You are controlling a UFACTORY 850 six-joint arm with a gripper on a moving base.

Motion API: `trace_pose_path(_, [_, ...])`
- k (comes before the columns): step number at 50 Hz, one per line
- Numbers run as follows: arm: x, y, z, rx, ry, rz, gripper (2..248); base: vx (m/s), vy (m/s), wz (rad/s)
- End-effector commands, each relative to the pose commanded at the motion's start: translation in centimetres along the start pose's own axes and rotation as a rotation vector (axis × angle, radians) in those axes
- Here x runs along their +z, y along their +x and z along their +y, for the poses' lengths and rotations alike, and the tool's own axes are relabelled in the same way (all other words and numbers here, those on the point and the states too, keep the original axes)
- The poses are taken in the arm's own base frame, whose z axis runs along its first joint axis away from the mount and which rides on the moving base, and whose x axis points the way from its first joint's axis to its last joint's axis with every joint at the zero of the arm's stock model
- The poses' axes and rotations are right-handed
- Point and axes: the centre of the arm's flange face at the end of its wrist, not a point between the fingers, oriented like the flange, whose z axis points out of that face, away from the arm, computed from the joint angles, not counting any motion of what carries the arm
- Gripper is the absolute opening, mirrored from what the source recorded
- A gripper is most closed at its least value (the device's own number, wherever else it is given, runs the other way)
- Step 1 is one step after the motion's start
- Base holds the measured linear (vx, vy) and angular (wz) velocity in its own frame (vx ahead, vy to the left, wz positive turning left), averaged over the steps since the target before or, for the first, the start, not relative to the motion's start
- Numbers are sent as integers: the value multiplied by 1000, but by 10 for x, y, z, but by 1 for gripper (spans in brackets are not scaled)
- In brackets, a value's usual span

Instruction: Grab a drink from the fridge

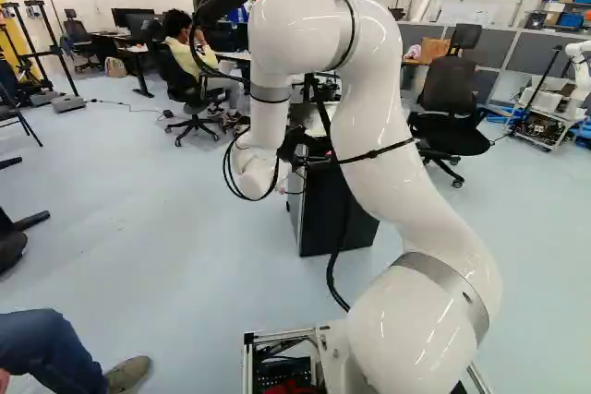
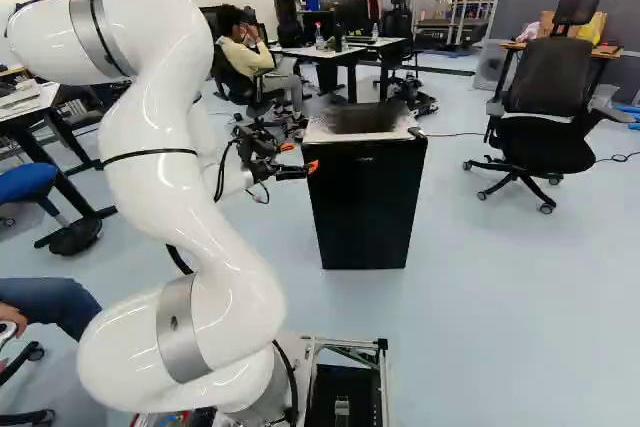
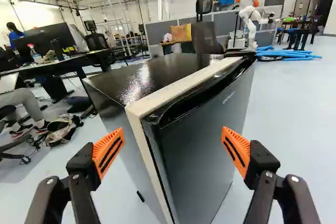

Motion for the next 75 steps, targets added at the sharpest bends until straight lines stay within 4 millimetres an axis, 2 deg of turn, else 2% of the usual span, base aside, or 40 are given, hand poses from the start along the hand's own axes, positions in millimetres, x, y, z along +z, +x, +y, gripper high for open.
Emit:
trace_pose_path(44, [26,5,15,10,-62,9,247,0,0,0])
trace_pose_path(60, [19,5,25,1,-77,-10,247,0,0,0])
trace_pose_path(75, [3,5,40,-20,-86,-36,247,-2,-1,-5])
